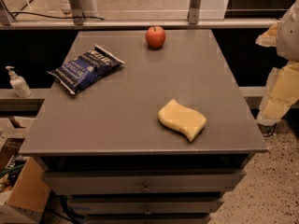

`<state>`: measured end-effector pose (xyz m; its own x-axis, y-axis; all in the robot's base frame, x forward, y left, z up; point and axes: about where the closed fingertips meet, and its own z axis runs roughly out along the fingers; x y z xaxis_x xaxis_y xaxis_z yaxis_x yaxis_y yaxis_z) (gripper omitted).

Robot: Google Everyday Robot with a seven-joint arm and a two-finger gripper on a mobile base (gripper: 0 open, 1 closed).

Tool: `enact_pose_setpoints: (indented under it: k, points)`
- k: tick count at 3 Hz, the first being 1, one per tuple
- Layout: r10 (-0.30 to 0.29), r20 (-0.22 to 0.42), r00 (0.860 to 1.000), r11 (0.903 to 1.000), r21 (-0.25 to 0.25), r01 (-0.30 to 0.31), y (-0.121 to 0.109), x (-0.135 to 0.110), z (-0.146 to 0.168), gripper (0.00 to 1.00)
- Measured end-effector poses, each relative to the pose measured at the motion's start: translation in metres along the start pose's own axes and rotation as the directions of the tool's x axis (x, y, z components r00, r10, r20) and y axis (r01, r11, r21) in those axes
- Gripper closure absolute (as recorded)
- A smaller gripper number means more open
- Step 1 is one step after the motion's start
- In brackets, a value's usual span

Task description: Move blue chip bag near sponge

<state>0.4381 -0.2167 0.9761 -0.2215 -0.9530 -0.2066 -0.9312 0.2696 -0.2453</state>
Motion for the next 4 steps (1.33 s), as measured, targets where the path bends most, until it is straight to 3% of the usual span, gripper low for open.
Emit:
enact_pose_setpoints:
  k: [1, 2, 4]
  points:
    - [-0.006, 0.013, 1.000, 1.0000, 0.005, 0.006, 0.000, -0.001, -0.001, 0.00]
    - [-0.064, 0.080, 0.995, 0.9977, 0.026, 0.063, -0.013, -0.026, 0.011, 0.00]
    - [-0.205, 0.213, 0.955, 0.9777, 0.091, 0.189, -0.074, -0.108, 0.049, 0.00]
